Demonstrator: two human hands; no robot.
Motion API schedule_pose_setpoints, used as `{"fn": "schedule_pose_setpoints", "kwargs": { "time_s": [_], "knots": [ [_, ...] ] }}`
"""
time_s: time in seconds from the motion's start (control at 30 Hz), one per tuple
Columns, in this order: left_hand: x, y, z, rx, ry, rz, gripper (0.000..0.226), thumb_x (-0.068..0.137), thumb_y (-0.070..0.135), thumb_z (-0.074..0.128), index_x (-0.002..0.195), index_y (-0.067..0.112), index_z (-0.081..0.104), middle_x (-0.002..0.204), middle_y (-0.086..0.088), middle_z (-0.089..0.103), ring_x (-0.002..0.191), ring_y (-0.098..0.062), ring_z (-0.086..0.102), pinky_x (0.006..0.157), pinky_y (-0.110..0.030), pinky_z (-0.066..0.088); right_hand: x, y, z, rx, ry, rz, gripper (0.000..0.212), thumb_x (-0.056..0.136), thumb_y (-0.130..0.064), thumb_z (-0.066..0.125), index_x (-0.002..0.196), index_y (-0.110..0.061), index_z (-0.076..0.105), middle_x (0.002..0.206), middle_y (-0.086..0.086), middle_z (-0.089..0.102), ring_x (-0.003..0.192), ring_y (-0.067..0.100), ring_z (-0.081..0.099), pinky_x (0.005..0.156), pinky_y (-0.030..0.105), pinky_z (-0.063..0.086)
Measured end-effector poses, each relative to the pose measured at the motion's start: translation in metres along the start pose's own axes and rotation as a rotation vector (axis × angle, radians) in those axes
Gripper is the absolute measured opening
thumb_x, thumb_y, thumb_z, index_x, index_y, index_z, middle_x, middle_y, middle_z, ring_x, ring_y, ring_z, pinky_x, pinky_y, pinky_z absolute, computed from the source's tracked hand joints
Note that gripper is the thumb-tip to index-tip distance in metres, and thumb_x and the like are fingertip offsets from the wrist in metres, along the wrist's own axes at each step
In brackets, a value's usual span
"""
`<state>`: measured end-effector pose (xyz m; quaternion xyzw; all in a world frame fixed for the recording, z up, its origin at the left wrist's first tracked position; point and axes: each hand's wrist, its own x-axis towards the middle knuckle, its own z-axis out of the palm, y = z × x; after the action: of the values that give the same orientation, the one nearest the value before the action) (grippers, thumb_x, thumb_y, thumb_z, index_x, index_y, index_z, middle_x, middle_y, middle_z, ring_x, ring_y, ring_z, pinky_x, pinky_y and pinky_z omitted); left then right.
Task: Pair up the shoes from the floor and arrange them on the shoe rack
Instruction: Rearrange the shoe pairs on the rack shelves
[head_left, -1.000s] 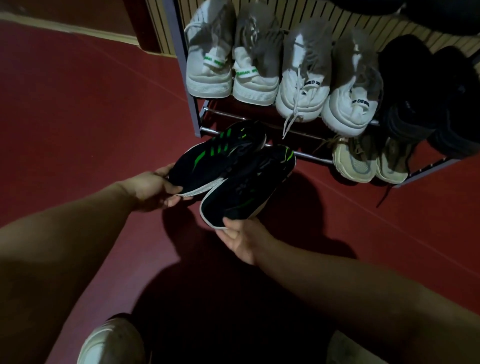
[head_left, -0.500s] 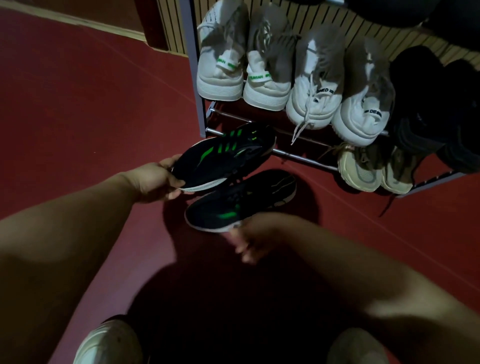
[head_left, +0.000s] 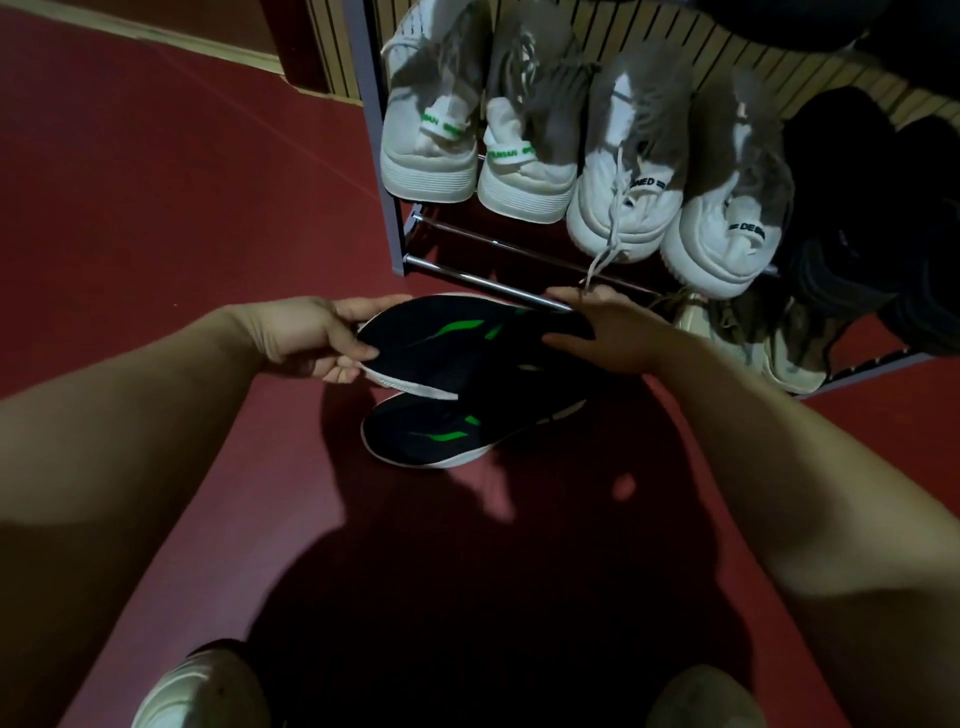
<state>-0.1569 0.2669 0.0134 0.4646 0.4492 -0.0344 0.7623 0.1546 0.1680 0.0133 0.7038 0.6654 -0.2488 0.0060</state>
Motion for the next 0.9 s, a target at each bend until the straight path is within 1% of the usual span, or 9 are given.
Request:
{"fn": "schedule_pose_setpoints", "kwargs": {
  "time_s": [0.1,0.2,0.33,0.47,0.53,0.57,0.7,0.8,0.9],
  "knots": [
    [0.012,0.008,0.014,0.005,-0.02,-0.004,0.057,0.088,-0.008,0.043,0.118,0.039,0.056,0.082,0.008,0.068,0.055,-0.003,0.059,0.053,-0.014,0.049,-0.011,0.011,-0.003,0.021,-0.119,-0.034,0.058,0.084,-0.056,0.054,0.132,-0.023,0.053,0.113,0.011,0.053,0.113,0.028,0.054,0.1,0.029,0.038],
    [0.025,0.017,0.028,-0.003,-0.041,0.007,0.054,0.087,-0.005,0.045,0.117,0.038,0.057,0.086,0.007,0.069,0.061,-0.004,0.062,0.055,-0.015,0.049,-0.031,0.021,-0.003,0.134,-0.246,0.018,0.061,0.089,-0.047,0.054,0.142,-0.021,0.04,0.142,0.001,0.043,0.135,0.018,0.037,0.113,0.026,0.023],
    [0.041,0.026,0.047,-0.013,0.048,0.004,0.035,0.095,0.01,0.044,0.112,0.036,0.06,0.093,0.007,0.068,0.075,-0.006,0.061,0.063,-0.018,0.049,-0.049,0.041,-0.004,0.332,-0.358,0.139,0.049,0.094,-0.041,0.048,0.138,-0.021,0.046,0.137,-0.009,0.045,0.131,0.008,0.037,0.107,0.018,0.021],
    [0.071,0.03,0.062,-0.233,0.468,0.1,0.035,0.1,0.018,0.035,0.133,0.012,0.047,0.129,-0.009,0.056,0.114,-0.027,0.057,0.09,-0.033,0.045,-0.065,0.056,0.003,0.685,-0.06,0.263,0.028,0.097,-0.024,0.049,0.122,-0.016,0.057,0.127,0.0,0.054,0.121,0.014,0.048,0.098,0.019,0.034],
    [0.085,0.027,0.071,0.17,0.709,0.091,0.041,0.098,0.028,0.045,0.13,0.004,0.049,0.133,-0.016,0.054,0.12,-0.033,0.053,0.1,-0.036,0.043,-0.071,0.061,0.002,0.877,0.05,0.295,0.025,0.099,-0.016,0.044,0.12,-0.01,0.056,0.124,0.003,0.055,0.114,0.014,0.05,0.099,0.02,0.041],
    [0.088,0.024,0.08,0.411,0.718,0.09,0.049,0.094,0.037,0.051,0.131,0.004,0.048,0.133,-0.016,0.054,0.121,-0.032,0.052,0.102,-0.036,0.041,-0.073,0.067,0.001,0.891,0.083,0.299,0.025,0.1,-0.018,0.042,0.119,-0.011,0.057,0.122,0.003,0.056,0.113,0.014,0.05,0.102,0.023,0.041],
    [0.1,0.011,0.125,1.056,0.319,-0.004,0.108,0.067,0.077,0.057,0.15,0.029,0.008,0.15,-0.013,0.033,0.135,-0.033,0.036,0.112,-0.04,0.029,-0.073,0.082,0.0,0.801,0.196,0.245,0.038,0.101,-0.021,0.04,0.137,-0.009,0.044,0.131,-0.004,0.047,0.125,0.007,0.039,0.1,0.013,0.029],
    [0.109,-0.007,0.158,1.38,0.22,-0.122,0.134,0.056,0.078,0.065,0.145,0.028,-0.022,0.15,-0.018,0.019,0.138,-0.035,0.023,0.116,-0.046,0.013,-0.07,0.078,0.007,0.868,0.259,0.304,0.046,0.101,-0.025,0.04,0.145,-0.013,0.033,0.137,-0.008,0.04,0.123,0.002,0.033,0.105,0.018,0.026],
    [0.117,-0.027,0.17,1.573,0.389,-0.009,0.116,0.074,0.064,0.059,0.147,0.018,-0.019,0.138,-0.017,0.03,0.124,-0.031,0.036,0.106,-0.042,0.029,-0.062,0.078,0.021,0.914,0.355,0.349,0.045,0.1,-0.025,0.045,0.142,-0.01,0.041,0.144,0.005,0.045,0.132,0.012,0.038,0.114,0.029,0.025]
  ]
}}
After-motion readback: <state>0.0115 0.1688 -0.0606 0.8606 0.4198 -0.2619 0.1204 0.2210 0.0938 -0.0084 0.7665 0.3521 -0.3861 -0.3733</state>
